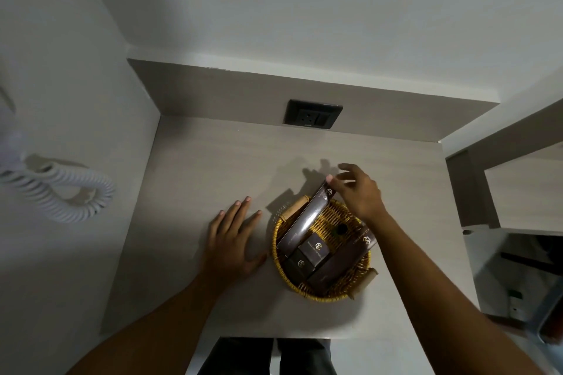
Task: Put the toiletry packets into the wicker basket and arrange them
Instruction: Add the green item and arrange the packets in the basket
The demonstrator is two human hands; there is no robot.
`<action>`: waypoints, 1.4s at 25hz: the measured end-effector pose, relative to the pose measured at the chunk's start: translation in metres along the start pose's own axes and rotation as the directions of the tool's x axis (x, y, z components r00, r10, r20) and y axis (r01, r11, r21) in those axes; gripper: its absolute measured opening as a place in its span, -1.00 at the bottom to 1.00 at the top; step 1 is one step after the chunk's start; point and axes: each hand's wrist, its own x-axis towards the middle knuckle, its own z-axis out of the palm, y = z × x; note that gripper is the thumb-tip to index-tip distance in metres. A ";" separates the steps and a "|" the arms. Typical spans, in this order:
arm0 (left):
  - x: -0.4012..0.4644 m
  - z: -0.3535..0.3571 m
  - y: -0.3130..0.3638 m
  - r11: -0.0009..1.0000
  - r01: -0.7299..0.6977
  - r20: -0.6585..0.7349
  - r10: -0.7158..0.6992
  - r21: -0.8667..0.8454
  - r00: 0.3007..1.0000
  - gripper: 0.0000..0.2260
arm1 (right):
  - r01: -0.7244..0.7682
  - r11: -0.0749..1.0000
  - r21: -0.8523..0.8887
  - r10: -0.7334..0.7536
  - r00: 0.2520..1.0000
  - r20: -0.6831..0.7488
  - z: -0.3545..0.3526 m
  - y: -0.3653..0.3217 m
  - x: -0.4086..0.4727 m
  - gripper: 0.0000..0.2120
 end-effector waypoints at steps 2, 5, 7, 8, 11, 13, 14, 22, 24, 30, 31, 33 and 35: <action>0.000 0.003 -0.002 1.000 -0.007 -0.015 0.007 0.006 1.000 -0.22 | 0.015 0.999 0.040 -0.018 0.997 0.075 0.002 0.002 0.011 -0.64; 0.001 0.006 -0.003 1.000 -0.005 -0.015 0.005 -0.002 1.000 -0.21 | 0.063 0.995 0.083 -0.069 0.996 0.060 -0.001 0.014 0.011 -0.73; 0.001 0.007 -0.004 1.000 0.001 -0.017 -0.001 -0.007 1.000 -0.21 | 0.061 0.994 0.087 -0.063 0.998 0.024 -0.002 0.024 0.006 -0.75; 0.001 0.007 -0.004 1.000 0.002 -0.017 -0.002 -0.007 1.000 -0.21 | 0.059 0.995 0.079 -0.059 0.998 0.003 -0.001 0.028 0.003 -0.75; 0.001 0.008 -0.004 1.000 0.003 -0.027 -0.003 -0.011 1.000 -0.20 | 0.060 0.994 0.092 -0.055 0.997 -0.052 0.005 0.033 -0.003 -0.76; 0.001 0.009 -0.004 1.000 0.000 -0.039 -0.001 -0.013 0.999 -0.20 | 0.084 0.992 0.089 -0.079 0.995 -0.058 0.007 0.033 -0.005 -0.76; 0.000 0.009 -0.004 1.000 -0.004 -0.043 0.003 -0.009 0.999 -0.20 | 0.096 0.992 0.079 -0.093 0.995 -0.042 0.008 0.033 -0.005 -0.75; 0.000 0.003 0.001 0.999 -0.006 -0.083 0.002 -0.049 0.997 -0.30 | 0.039 0.989 0.145 0.028 0.900 -0.435 -0.020 0.041 -0.055 -0.57; 0.002 -0.007 0.005 0.986 0.041 -0.106 -0.059 -0.160 0.993 -0.37 | -0.033 0.974 0.225 0.154 0.823 -0.547 -0.011 0.056 -0.105 -0.57; 0.045 -0.045 0.056 0.865 0.218 0.009 -0.240 -0.452 0.971 -0.39 | -0.335 0.751 0.569 0.550 0.794 -0.259 0.055 0.071 -0.190 -0.63; 0.050 -0.047 0.065 0.866 0.211 0.007 -0.233 -0.454 0.973 -0.46 | -0.327 0.752 0.572 0.540 0.803 -0.250 0.056 0.069 -0.190 -0.70; 0.056 -0.049 0.074 0.868 0.230 0.017 -0.247 -0.439 0.969 -0.65 | -0.300 0.775 0.556 0.513 0.813 -0.275 0.054 0.067 -0.185 -0.76; 0.055 -0.048 0.077 0.868 0.263 0.023 -0.280 -0.421 0.960 -0.76 | -0.276 0.810 0.518 0.476 0.826 -0.304 0.046 0.066 -0.177 -0.78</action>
